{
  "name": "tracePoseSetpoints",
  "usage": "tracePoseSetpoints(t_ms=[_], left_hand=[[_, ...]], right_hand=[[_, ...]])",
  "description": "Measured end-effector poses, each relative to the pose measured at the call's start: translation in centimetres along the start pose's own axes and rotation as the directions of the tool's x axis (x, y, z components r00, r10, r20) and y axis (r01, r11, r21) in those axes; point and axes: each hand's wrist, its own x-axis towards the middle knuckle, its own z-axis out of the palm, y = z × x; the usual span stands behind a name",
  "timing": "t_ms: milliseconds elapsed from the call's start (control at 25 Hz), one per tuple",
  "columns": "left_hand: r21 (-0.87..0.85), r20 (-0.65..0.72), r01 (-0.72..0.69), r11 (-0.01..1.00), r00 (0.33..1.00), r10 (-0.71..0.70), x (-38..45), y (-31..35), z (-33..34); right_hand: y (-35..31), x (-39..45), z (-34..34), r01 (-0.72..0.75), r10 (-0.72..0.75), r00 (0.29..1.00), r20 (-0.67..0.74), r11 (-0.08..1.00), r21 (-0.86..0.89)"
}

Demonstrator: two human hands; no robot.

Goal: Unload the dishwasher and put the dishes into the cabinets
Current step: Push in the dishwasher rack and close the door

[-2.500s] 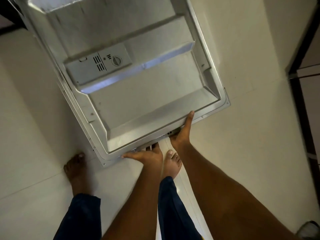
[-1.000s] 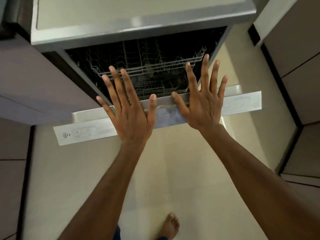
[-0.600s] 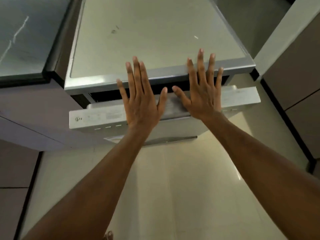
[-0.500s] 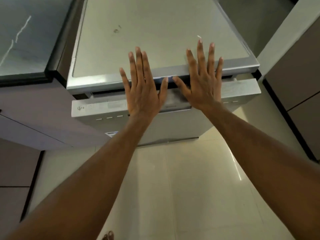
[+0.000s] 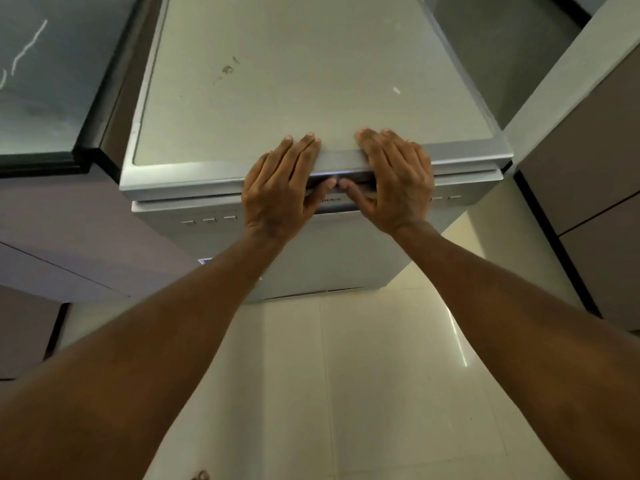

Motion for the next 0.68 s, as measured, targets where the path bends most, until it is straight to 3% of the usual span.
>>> tracePoseSetpoints(t_ms=[120, 200, 280, 680], left_hand=[[-0.087, 0.251, -0.122, 0.989, 0.958, 0.140, 1.2, -1.7, -2.7], [-0.149, 0.396, -0.273, 0.950, 0.864, 0.310, 2.5, -4.4, -4.2], [-0.182, 0.481, -0.346, 0.920, 0.785, 0.391, 3.6, -6.5, -4.8], [-0.150, 0.374, -0.340, 0.928, 0.850, 0.372, 2.5, -6.4, -3.3]], right_hand=[[0.6, 0.5, -3.1, 0.050, -0.048, 0.970, 0.238, 0.999, -0.004], [1.0, 1.0, -4.2, 0.108, -0.101, 0.934, 0.343, 0.994, 0.000], [1.0, 1.1, -4.2, 0.118, -0.105, 0.931, 0.349, 0.993, -0.019], [1.0, 0.4, -2.7, 0.049, -0.048, 0.964, 0.260, 0.999, -0.001]])
